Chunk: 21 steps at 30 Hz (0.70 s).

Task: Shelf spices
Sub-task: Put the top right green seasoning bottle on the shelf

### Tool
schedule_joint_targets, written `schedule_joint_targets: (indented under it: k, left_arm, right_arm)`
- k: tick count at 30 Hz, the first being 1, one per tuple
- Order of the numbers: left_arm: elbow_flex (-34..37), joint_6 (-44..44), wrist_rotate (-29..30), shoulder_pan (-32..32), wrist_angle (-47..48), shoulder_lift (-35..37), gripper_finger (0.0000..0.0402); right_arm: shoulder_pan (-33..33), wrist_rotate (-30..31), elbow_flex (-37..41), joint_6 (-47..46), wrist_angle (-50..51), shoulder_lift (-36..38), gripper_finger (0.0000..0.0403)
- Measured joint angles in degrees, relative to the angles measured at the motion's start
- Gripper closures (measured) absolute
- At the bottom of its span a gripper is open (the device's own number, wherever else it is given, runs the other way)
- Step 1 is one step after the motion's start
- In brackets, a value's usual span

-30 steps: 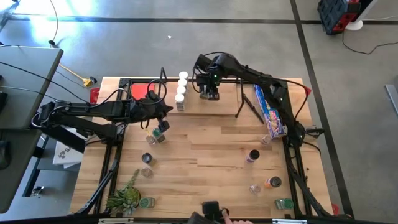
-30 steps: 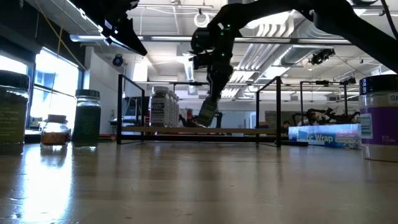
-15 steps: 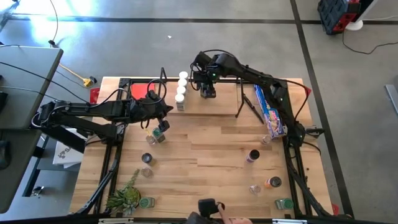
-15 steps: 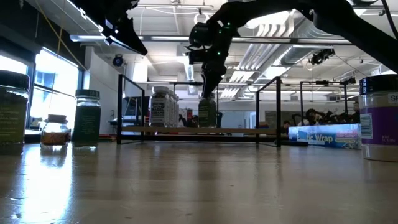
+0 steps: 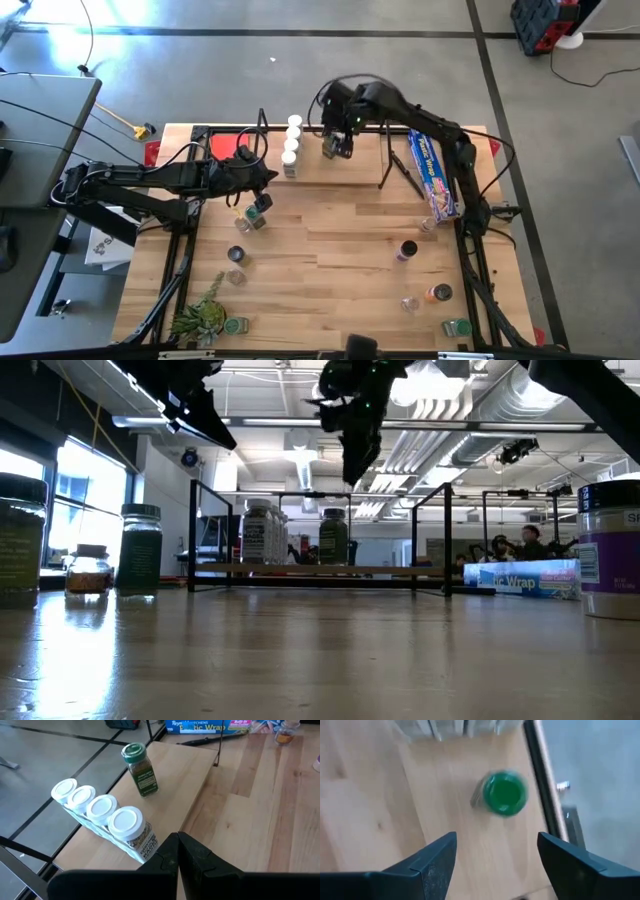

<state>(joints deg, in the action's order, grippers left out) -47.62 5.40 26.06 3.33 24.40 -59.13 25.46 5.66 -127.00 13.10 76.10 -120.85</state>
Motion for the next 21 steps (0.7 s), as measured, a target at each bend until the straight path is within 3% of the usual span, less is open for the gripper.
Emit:
schedule_joint_targets:
  k: [5, 9, 13, 17, 21]
  left_arm:
    - [0.00, 0.47, -0.04, -0.04, 1.94, 0.00, 0.0401]
    - [0.00, 0.45, -0.02, -0.04, 2.43, 0.00, 0.0401]
    - [0.00, 0.45, -0.07, -0.04, 2.43, 0.00, 0.0401]
    - [0.02, 0.84, -0.11, -0.04, 2.38, 0.00, 0.0401]
    - [0.02, 2.39, -0.13, -0.04, 2.28, 0.00, 0.0401]
  right_arm:
    - [-1.74, 3.79, 18.93, -7.31, -10.40, 8.13, 0.0147]
    - [-3.70, 5.47, 37.53, -14.27, -29.07, 16.81, 0.0155]
    - [-4.85, 6.17, 52.50, -22.53, -50.68, 20.18, 0.0155]
    - [-5.06, 8.08, 61.71, -29.29, -70.78, 19.15, 0.0155]
    - [-5.23, 13.10, 64.46, -31.10, -77.09, 17.76, 0.0156]
